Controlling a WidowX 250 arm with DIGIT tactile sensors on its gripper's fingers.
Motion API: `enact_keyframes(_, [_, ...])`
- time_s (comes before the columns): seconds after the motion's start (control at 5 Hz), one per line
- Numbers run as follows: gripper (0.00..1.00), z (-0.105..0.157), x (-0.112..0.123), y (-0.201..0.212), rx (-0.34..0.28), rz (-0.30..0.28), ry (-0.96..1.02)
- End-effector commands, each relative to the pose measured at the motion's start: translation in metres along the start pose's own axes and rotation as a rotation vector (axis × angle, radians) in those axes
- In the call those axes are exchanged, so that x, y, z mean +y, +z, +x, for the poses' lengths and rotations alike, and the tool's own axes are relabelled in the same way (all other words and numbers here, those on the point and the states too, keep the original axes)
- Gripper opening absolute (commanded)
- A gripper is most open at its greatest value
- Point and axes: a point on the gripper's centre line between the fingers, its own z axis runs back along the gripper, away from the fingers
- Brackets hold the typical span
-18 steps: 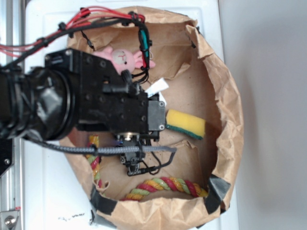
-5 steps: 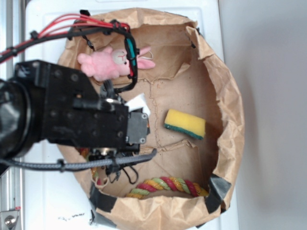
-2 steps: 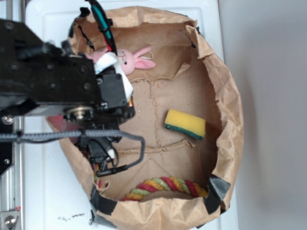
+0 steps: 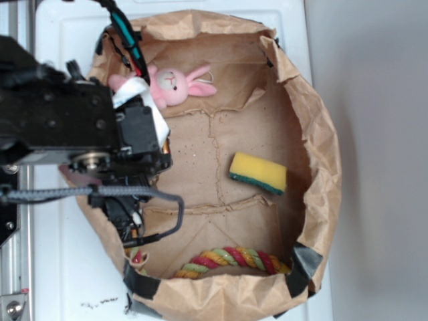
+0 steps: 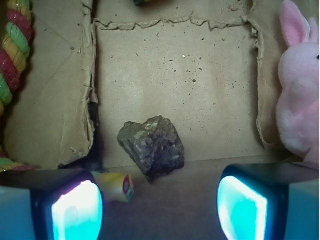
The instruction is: Grab the rock.
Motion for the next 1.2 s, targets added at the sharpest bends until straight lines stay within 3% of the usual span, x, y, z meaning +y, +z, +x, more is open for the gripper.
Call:
enact_keyframes(0.0, [1.0, 0.015, -0.001, 0.004, -0.028, -0.007, 0.062])
enact_keyframes(0.6, [1.0, 0.019, -0.007, -0.017, 0.032, -0.023, 0.086])
enact_keyframes(0.8, [1.0, 0.021, -0.015, -0.026, 0.041, -0.01, 0.069])
enact_keyframes(1.0, [1.0, 0.017, -0.019, -0.04, 0.059, 0.054, -0.001])
